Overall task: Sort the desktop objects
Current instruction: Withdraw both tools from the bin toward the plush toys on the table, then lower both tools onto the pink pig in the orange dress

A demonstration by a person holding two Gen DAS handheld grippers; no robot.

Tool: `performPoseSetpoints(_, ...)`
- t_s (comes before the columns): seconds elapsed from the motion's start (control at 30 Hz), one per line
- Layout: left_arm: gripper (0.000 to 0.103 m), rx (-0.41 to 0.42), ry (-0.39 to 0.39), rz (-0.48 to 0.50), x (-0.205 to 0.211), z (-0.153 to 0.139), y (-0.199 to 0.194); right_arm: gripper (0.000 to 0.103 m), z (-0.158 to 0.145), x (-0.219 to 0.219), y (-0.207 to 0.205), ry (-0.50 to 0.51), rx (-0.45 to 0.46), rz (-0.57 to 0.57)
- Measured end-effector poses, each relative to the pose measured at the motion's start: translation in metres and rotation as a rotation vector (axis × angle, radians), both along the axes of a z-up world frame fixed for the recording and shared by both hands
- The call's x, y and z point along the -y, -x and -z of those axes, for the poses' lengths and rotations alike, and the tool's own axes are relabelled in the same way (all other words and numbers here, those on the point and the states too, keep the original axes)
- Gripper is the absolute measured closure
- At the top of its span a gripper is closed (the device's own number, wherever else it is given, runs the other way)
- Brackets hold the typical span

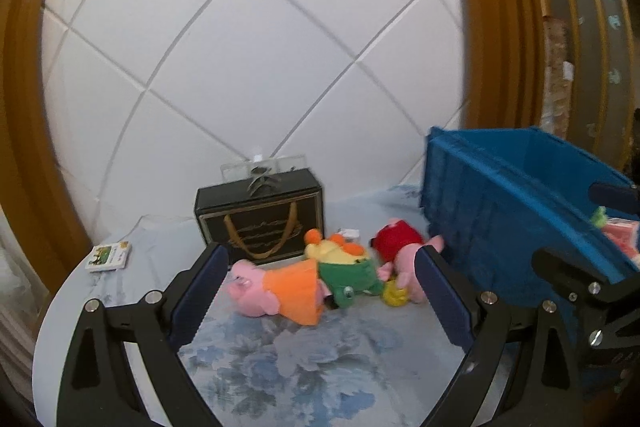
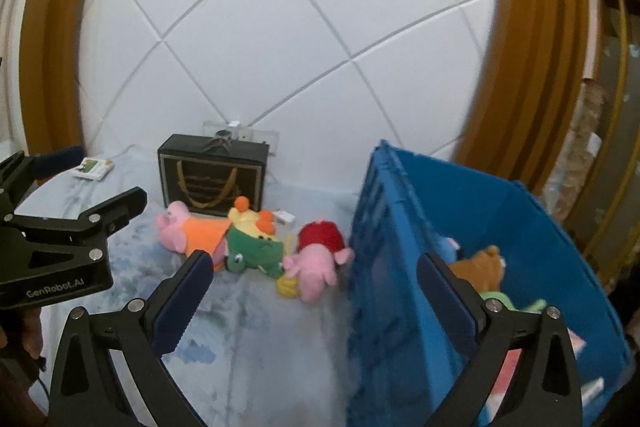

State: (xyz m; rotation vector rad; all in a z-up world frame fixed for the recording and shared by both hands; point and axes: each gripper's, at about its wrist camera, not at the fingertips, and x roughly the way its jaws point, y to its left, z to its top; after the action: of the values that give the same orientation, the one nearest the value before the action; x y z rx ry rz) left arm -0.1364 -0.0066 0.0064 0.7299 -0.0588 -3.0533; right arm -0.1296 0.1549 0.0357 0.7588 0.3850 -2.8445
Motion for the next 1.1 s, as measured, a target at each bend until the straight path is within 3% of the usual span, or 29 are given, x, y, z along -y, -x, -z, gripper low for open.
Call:
performPoseSetpoints(0.2,0.007,0.133,-0.017,-0.085,0.042,0.048,0.053,0.0,0.032,0.025,0.056,0.014,0.09,-0.04)
performPoseSetpoints(0.47,0.007,0.339,-0.048,-0.156,0.089,0.131,0.123,0.0,0.1,0.056,0.141,0.036,0.253,-0.034)
performPoseSetpoints(0.8,0.007,0.424,-0.045,-0.151,0.098,0.179,0.186,0.0,0.165,0.082,0.211,0.004,0.361,-0.032)
performPoseSetpoints(1.1,0.007,0.471,-0.044,-0.125,0.096,0.209,0.222,0.0,0.192,0.083,0.237,0.001,0.395,-0.019)
